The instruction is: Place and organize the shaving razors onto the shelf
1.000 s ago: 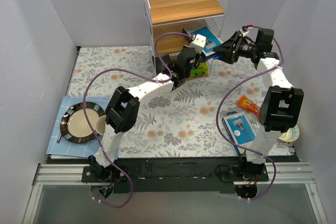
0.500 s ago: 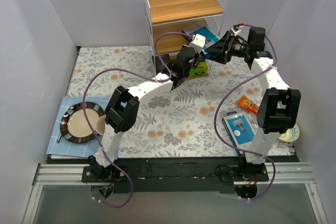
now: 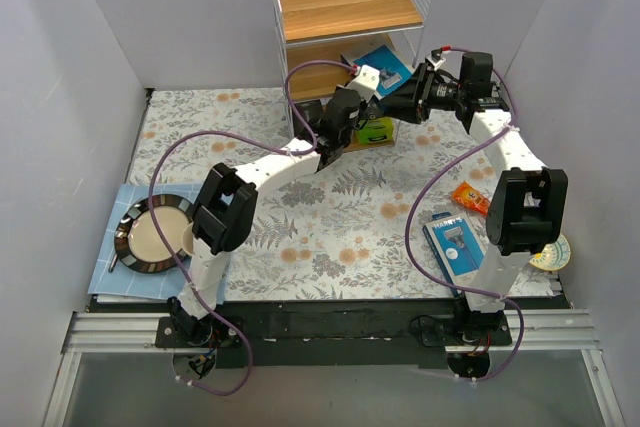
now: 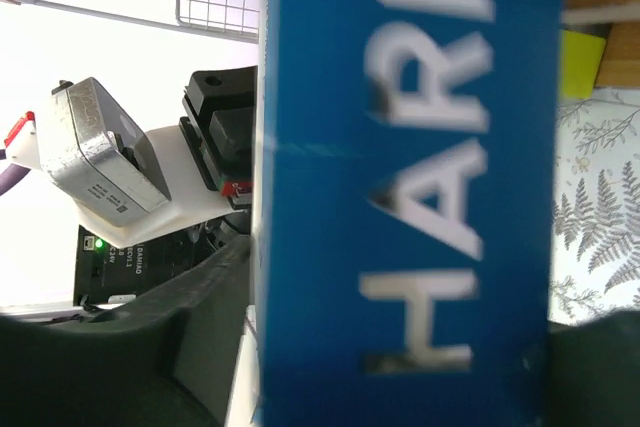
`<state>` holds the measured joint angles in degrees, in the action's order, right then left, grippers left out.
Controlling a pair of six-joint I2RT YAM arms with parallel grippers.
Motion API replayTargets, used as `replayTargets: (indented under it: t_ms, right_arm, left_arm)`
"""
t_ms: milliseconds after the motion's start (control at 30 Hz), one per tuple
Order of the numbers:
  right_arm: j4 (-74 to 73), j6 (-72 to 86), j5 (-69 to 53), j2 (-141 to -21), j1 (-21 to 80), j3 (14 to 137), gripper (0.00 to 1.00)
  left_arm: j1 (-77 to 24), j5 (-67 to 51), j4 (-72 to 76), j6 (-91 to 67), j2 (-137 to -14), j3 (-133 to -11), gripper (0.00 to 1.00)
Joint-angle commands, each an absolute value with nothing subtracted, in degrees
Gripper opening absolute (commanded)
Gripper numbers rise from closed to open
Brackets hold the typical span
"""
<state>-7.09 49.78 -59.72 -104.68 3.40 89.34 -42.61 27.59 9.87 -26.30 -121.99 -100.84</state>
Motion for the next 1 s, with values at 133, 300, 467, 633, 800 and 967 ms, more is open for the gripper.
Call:
replayTargets:
  t_ms: [133, 300, 467, 633, 800, 967]
  right_arm:
    - [-5.8, 49.7, -60.0, -100.9, 3.7, 89.6, 0.5]
    - [-6.4, 50.4, -59.9, -100.7, 4.2, 90.1, 0.45]
    - [-7.2, 52.7, -58.8, -99.1, 3.3, 87.8, 0.42]
    - [2.7, 60.8, -58.3, -97.7, 4.0, 83.2, 0.43]
    - [15.8, 68.0, -56.8, -96.8, 4.0, 80.2, 0.42]
    - [22.6, 72.7, -52.6, -94.8, 4.5, 73.5, 0.42]
  left_arm:
    - [-40.3, 31.4, 13.4, -25.7, -111.5, -99.6, 0.06]
    - [-40.3, 27.3, 10.7, -28.6, -105.5, -93.5, 0.03]
    - [-40.4, 20.0, 5.2, -32.1, -99.7, -88.5, 0.0]
    - [-41.2, 10.7, 7.4, -32.4, -94.0, -82.2, 0.0]
    - [-43.1, 10.6, 4.7, -32.0, -94.3, -83.8, 0.0]
    - [-44.7, 10.7, 3.3, -30.7, -95.4, -85.9, 0.0]
